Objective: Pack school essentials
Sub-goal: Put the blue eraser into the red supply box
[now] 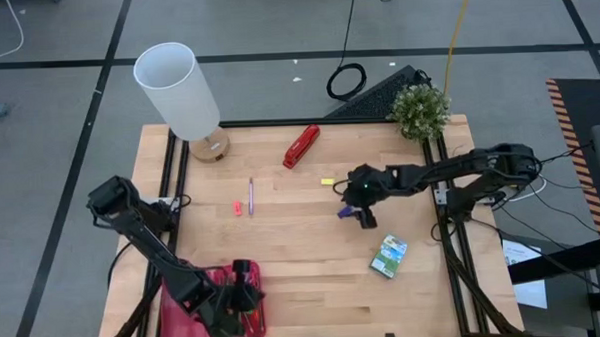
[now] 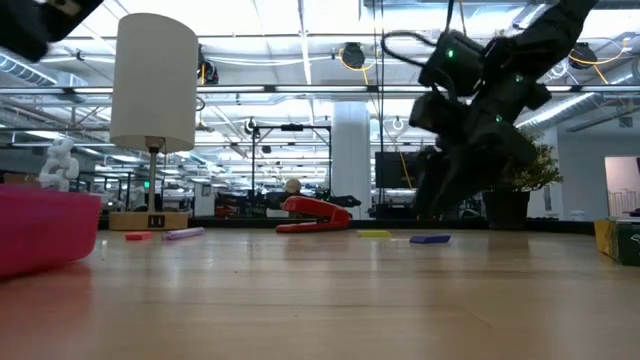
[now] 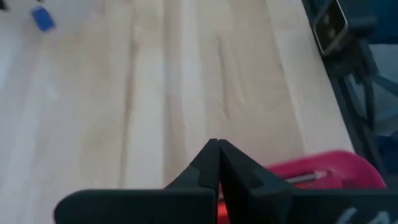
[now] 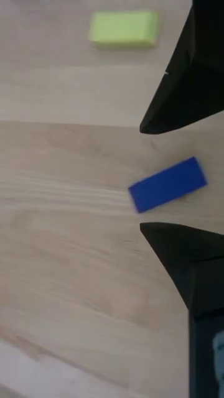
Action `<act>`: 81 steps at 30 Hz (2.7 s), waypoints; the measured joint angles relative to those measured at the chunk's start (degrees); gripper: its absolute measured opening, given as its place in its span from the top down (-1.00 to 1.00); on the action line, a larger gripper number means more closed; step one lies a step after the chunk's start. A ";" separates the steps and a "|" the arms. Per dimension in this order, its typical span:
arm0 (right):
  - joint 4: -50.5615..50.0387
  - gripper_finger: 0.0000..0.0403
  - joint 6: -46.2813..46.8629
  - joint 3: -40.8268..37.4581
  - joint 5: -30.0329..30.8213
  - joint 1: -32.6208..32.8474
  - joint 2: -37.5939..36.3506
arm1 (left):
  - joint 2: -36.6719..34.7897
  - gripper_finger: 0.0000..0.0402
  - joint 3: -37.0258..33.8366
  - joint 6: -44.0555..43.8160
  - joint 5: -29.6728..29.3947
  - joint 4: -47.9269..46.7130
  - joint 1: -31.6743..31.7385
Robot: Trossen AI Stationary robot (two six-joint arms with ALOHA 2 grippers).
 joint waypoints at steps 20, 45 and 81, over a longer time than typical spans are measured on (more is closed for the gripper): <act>16.27 -0.01 -6.91 -7.52 -8.33 -5.64 6.30 | -2.30 0.88 0.00 9.90 5.40 7.62 16.44; 19.97 0.53 0.63 -7.39 -9.42 -5.38 11.92 | -2.25 0.87 -0.46 13.64 6.87 13.90 21.60; 35.30 0.53 28.80 -7.49 -20.14 10.55 3.92 | 17.56 -0.23 -0.11 59.33 -2.20 50.63 25.62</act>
